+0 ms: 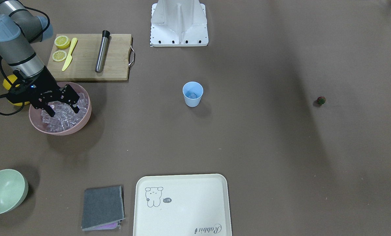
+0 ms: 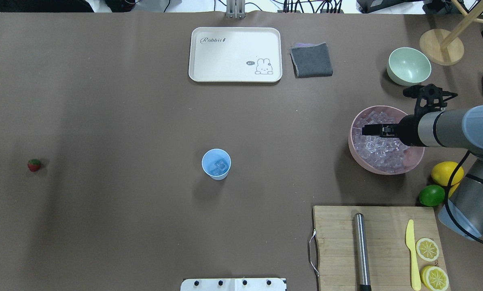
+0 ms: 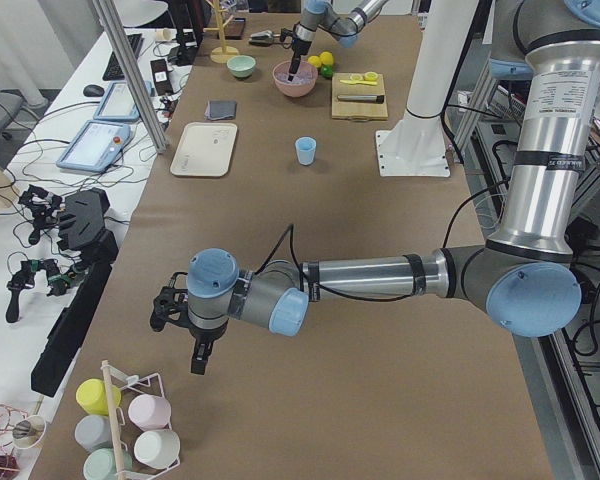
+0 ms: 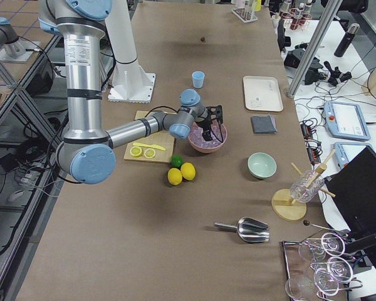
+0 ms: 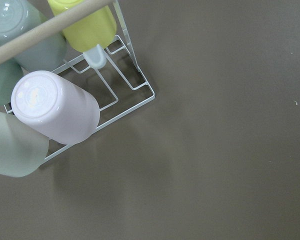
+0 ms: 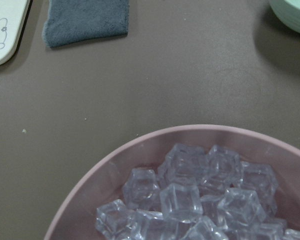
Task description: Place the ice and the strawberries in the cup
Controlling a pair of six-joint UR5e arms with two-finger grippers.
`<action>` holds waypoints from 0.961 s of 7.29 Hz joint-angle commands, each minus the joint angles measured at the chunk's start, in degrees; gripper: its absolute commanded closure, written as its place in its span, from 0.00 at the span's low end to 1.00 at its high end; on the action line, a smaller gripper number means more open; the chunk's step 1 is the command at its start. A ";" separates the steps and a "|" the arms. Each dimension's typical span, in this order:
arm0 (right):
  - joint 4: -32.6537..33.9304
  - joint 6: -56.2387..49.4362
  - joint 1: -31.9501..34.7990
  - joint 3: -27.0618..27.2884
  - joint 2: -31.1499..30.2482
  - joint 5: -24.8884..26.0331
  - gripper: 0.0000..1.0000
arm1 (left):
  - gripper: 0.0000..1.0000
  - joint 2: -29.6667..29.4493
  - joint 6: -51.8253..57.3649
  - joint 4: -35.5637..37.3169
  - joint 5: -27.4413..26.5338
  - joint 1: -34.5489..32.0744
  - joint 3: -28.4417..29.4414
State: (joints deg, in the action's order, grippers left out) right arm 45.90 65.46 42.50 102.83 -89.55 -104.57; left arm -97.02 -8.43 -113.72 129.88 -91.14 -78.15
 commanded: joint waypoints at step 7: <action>0.25 -1.04 1.96 0.53 -0.80 -3.70 1.00 | 0.02 -0.10 -0.10 0.08 -0.24 0.00 -0.43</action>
State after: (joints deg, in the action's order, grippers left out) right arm 46.12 64.43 43.52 103.32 -90.32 -107.01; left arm -97.25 -8.51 -113.65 129.64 -91.14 -78.51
